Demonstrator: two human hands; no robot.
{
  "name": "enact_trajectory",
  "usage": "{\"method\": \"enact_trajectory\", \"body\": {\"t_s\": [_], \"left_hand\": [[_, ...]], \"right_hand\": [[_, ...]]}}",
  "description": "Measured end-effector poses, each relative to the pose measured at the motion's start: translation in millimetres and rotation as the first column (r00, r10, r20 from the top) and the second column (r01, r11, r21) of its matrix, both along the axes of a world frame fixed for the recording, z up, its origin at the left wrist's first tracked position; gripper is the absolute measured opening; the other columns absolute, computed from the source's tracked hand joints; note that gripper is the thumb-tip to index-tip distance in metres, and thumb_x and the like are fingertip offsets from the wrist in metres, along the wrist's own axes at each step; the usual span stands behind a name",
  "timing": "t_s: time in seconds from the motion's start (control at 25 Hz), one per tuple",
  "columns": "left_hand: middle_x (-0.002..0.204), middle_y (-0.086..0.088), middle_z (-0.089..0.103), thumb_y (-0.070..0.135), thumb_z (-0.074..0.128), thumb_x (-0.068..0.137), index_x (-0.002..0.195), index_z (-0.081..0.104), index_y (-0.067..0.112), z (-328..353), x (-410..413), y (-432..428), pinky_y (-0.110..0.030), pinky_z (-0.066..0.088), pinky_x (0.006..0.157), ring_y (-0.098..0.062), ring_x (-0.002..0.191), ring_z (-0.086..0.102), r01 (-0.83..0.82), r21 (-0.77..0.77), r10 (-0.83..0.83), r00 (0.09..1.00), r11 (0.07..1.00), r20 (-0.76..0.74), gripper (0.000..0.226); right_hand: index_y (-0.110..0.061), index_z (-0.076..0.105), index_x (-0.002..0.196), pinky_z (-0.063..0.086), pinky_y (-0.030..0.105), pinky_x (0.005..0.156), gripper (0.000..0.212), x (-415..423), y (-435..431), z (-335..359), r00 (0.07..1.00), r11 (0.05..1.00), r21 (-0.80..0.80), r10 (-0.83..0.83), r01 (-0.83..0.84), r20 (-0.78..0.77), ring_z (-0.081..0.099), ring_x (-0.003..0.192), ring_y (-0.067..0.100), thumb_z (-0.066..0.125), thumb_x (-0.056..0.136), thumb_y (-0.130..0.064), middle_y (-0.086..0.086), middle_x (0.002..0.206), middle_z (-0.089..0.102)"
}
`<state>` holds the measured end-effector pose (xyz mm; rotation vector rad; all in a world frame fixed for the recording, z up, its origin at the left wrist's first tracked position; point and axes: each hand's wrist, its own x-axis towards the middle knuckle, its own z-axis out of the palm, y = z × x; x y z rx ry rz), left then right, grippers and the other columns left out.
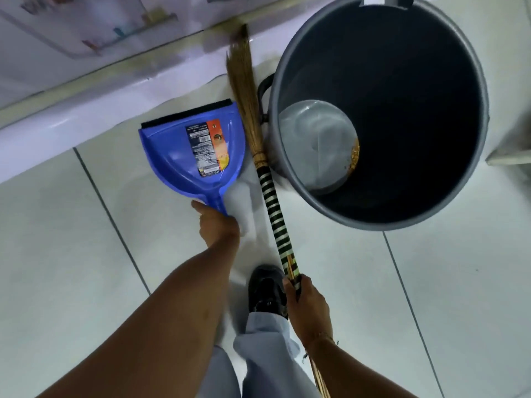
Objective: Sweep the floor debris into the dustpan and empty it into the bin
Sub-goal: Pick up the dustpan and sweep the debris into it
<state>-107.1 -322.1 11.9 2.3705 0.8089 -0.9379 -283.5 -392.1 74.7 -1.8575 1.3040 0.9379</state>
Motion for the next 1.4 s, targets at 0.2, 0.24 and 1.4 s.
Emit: {"method": "enact_trajectory", "body": {"t_s": [0.2,0.24,1.4], "left_hand": [[0.126,-0.026,0.053,0.003,0.055,0.082,0.124,0.038,-0.004,86,-31,53,-0.044,0.041,0.101,-0.040,0.118,0.050,0.037,0.036,-0.031,0.987,0.999,-0.156,0.045],[0.127,-0.026,0.053,0.004,0.056,0.082,0.123,0.039,-0.004,110,-38,67,-0.044,0.042,0.101,-0.040,0.119,0.049,-0.006,0.031,0.012,0.983,1.000,-0.183,0.045],[0.120,-0.021,0.059,0.000,0.059,0.082,0.125,0.040,0.003,360,-298,650,-0.042,0.045,0.089,-0.040,0.110,0.055,-0.478,-0.100,0.488,0.866,0.872,0.112,0.048]], "right_hand": [[-0.008,0.051,0.118,0.048,0.037,0.085,0.034,-10,35,75,0.994,0.997,-0.031,-0.066,0.064,-0.088,0.060,0.107,0.034,0.042,0.098,-0.033,0.013,0.121,0.059],[-0.008,0.052,0.118,0.048,0.036,0.085,0.034,-13,46,97,0.993,0.997,-0.039,-0.076,0.072,-0.094,0.060,0.108,0.034,0.041,0.098,-0.033,0.013,0.121,0.059],[-0.006,0.060,0.094,0.053,0.040,0.082,0.046,-79,558,265,0.901,0.890,0.146,0.419,-0.432,0.117,0.067,0.096,0.037,0.037,0.093,-0.046,0.021,0.107,0.070]]}}
